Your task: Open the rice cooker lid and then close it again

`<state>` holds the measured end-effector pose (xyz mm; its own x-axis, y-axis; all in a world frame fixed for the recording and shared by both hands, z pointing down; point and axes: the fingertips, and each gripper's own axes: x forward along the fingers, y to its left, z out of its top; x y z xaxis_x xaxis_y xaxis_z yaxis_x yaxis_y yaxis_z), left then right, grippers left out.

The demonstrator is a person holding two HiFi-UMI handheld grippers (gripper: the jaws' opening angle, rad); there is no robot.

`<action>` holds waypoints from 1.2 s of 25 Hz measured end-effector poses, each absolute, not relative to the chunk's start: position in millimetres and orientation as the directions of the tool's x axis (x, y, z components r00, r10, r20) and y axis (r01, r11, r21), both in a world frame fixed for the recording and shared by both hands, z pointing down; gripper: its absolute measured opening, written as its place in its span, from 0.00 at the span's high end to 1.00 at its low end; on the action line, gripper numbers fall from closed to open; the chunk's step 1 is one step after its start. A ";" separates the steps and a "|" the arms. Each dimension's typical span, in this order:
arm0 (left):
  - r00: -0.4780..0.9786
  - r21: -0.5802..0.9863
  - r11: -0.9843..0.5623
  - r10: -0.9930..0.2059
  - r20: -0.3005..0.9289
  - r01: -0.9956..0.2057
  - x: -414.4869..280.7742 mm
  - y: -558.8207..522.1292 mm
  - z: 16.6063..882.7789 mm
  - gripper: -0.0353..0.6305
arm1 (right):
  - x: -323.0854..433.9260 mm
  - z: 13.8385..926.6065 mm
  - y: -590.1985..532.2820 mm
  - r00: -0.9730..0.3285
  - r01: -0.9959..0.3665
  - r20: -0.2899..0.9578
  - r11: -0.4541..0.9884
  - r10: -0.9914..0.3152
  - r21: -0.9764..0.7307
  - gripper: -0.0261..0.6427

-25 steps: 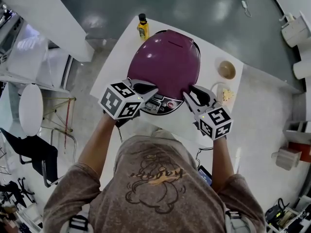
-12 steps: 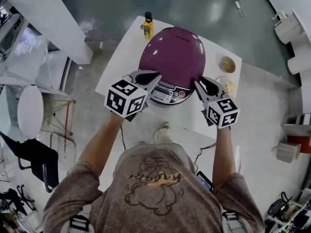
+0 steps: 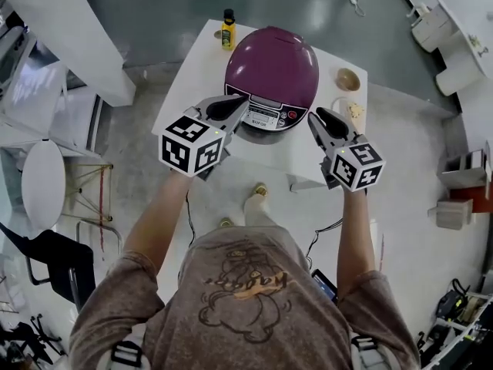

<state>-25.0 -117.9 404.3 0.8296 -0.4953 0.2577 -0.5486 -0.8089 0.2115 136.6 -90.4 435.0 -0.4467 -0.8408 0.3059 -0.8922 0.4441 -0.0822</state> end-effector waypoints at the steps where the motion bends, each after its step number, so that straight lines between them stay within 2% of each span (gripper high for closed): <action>1: 0.835 0.211 -0.814 -0.490 0.251 -0.541 -27.5 -111.1 402.8 0.91 | 133.5 433.3 -80.8 -0.443 -0.895 0.301 0.438 -0.844 -0.089 0.81; 12: 0.856 0.196 -0.833 -0.496 0.146 -0.517 -43.3 -57.7 384.3 0.91 | 124.8 406.0 -9.3 -0.407 -0.913 0.203 0.389 -0.891 -0.125 0.81; 19: 0.824 0.189 -0.803 -0.560 0.085 -0.565 -44.6 -33.8 381.0 0.91 | 148.1 390.4 19.4 -0.350 -0.930 0.096 0.334 -0.932 -0.150 0.82; 25: 0.782 0.175 -0.765 -0.622 0.048 -0.620 -42.3 -14.9 391.0 0.91 | 153.2 400.3 44.0 -0.338 -0.933 0.043 0.328 -0.940 -0.148 0.85; 30: 0.738 0.166 -0.724 -0.674 0.034 -0.669 -46.1 -1.6 407.0 0.92 | 162.3 424.1 59.3 -0.290 -0.946 0.053 0.277 -0.956 -0.168 0.93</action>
<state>-46.1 -1.6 407.0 0.7377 -0.6743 0.0337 -0.6694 -0.7241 0.1661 162.3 59.3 424.1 -0.2896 -0.9557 0.0530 -0.9460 0.2774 -0.1677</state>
